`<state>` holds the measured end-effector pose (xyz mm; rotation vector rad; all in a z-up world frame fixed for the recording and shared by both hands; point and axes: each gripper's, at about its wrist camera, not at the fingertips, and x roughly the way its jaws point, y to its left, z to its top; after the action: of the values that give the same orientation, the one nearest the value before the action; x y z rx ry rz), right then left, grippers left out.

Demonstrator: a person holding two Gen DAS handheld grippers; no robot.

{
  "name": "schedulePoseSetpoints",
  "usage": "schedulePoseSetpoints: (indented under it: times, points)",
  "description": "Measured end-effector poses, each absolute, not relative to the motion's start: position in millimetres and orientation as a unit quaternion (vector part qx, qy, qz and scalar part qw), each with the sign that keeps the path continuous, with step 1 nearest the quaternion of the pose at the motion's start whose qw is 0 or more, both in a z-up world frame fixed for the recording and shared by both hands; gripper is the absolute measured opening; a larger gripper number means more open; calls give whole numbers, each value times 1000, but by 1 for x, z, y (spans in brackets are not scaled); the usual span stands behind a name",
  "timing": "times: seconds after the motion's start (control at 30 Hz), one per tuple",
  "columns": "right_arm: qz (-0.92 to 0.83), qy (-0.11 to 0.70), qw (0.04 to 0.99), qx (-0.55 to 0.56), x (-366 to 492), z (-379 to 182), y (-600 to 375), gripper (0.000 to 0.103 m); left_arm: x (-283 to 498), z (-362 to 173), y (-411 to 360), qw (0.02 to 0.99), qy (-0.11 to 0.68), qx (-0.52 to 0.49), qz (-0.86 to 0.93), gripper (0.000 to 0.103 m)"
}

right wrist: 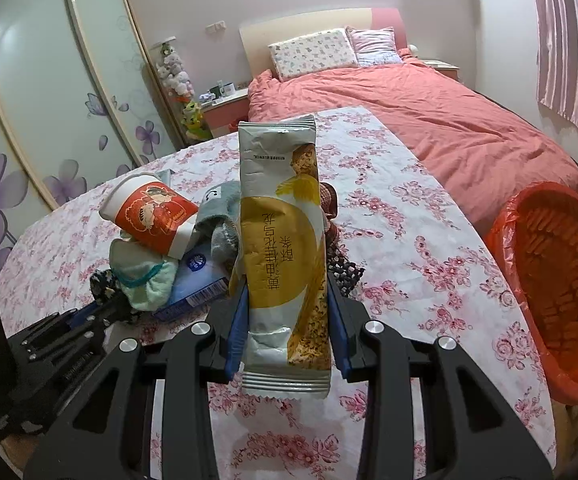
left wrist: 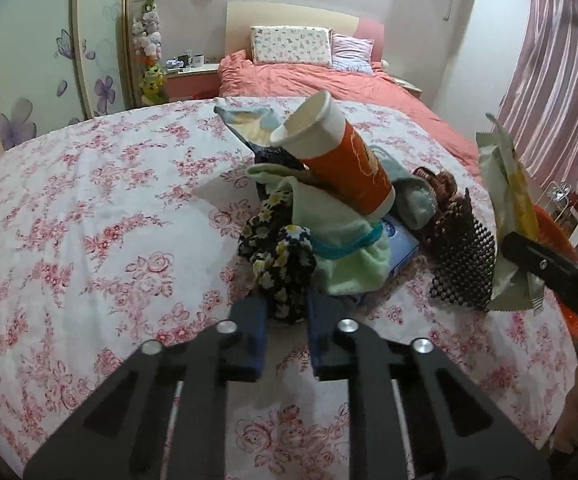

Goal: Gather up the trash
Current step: 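Grasp the black floral cloth with the left tool while the right holds the wrapper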

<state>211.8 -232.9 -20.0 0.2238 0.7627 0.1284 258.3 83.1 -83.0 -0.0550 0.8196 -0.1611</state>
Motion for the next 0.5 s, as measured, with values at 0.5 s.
schedulePoseSetpoints:
  times: [0.5]
  points:
    - [64, 352, 926, 116, 194, -5, -240, 36, 229, -38, 119, 933, 353, -43, -58, 9]
